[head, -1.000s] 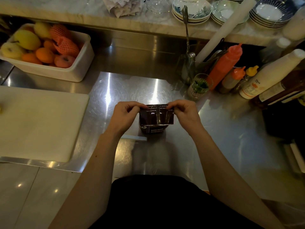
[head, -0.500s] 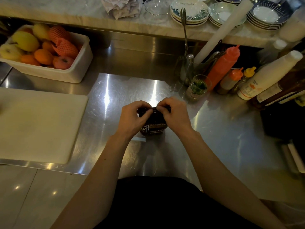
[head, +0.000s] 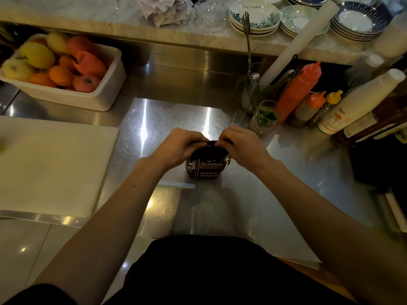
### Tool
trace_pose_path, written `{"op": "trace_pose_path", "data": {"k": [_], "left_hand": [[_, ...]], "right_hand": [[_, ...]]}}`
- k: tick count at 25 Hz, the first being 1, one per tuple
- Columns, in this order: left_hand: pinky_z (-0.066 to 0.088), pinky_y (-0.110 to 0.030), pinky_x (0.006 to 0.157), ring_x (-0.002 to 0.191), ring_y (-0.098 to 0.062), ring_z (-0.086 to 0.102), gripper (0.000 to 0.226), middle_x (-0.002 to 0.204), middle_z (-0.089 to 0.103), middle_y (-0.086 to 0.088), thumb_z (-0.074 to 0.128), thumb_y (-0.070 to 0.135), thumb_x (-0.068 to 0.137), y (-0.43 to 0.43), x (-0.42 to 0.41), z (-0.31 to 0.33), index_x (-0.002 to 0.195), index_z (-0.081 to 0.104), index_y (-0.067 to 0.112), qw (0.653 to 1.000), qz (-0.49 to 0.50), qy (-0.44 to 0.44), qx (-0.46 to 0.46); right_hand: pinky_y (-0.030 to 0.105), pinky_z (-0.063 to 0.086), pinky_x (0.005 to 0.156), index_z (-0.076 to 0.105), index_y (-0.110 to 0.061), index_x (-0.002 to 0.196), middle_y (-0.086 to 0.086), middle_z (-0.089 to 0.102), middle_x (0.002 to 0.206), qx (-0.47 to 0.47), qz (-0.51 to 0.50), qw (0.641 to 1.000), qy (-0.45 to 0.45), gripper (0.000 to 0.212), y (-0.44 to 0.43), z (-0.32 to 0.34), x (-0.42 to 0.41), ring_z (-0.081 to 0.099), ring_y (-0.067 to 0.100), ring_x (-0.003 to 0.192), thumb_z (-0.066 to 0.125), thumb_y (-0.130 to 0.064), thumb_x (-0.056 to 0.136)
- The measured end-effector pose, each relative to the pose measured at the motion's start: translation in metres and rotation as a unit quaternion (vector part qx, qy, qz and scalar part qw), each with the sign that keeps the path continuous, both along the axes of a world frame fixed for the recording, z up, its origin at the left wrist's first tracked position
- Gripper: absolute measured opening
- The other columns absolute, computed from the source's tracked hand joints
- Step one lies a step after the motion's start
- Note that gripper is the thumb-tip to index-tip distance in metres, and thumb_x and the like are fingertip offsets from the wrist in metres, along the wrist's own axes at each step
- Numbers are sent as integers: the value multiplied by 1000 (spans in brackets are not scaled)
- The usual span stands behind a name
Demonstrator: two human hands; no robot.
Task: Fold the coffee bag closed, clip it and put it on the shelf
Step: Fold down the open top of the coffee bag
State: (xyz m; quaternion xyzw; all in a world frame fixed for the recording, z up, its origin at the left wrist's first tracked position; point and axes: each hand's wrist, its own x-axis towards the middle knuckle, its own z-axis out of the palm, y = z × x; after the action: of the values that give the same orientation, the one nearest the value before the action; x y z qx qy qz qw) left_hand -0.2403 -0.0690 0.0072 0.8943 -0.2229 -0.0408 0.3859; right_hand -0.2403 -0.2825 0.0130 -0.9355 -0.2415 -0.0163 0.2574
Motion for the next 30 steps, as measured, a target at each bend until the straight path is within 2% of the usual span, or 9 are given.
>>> {"op": "trace_pose_path", "data": {"k": [4,8,10,13,15,17,22,26,30], "left_hand": [[51,-16,68,72,-12,70,12,80,76,-5,71,20,88,11,0,1,92,76,10,1000,18,-18,6],[47,-8,74,80,-12,70,14,89,77,-9,67,13,91,18,2,2,99,76,6,1000,4,-17,15],[47,-7,73,80,-14,71,14,90,78,-11,66,11,91,18,2,2,100,75,6,1000,10,-23,19],[45,-5,72,78,-14,69,13,87,77,-11,66,9,91,17,-2,0,98,75,5,999,34,-33,14],[45,-3,75,80,-11,68,13,89,77,-10,65,9,91,18,-2,-1,99,75,5,999,45,-30,2],[47,-4,78,82,-6,68,14,92,77,-8,68,9,89,16,-3,-5,100,75,6,997,63,-23,-29],[53,-12,80,84,2,71,21,88,74,2,77,7,79,8,-16,-19,99,73,11,975,153,78,-140],[52,-11,74,74,4,69,13,80,74,-2,76,5,80,13,-12,-22,92,74,11,978,147,76,-124],[53,-11,77,79,5,70,16,86,75,-4,76,6,80,10,-14,-25,95,73,10,979,145,58,-134]], "right_hand": [[39,53,71,67,-9,96,9,68,90,-41,73,996,10,10,-10,7,10,63,26,80,59,-15,92],[35,53,73,68,-9,101,9,73,91,-65,103,993,-2,12,-14,11,18,67,26,81,61,-14,92],[38,56,75,71,-10,96,6,74,88,6,38,999,-12,12,-10,3,16,68,21,78,63,-16,91],[16,54,81,71,-13,97,-6,70,89,175,-95,978,65,11,-5,-16,1,64,-3,79,69,-17,87],[5,47,80,68,-14,103,-9,67,93,205,-126,964,113,16,-3,-28,-9,61,-15,82,68,-13,88],[1,45,72,68,-12,96,-7,67,85,219,-157,956,115,10,-2,-34,-10,60,-19,76,67,-7,87],[1,44,60,69,-8,82,-18,61,72,261,-196,942,80,11,4,-40,-11,61,-16,71,66,2,83],[14,54,73,68,-15,91,-15,65,80,271,-154,944,109,15,-1,-42,-12,66,-5,78,66,-2,86],[29,55,88,61,-26,93,-5,72,90,232,-125,947,181,24,-11,-45,-8,69,5,88,72,-8,82]]}}
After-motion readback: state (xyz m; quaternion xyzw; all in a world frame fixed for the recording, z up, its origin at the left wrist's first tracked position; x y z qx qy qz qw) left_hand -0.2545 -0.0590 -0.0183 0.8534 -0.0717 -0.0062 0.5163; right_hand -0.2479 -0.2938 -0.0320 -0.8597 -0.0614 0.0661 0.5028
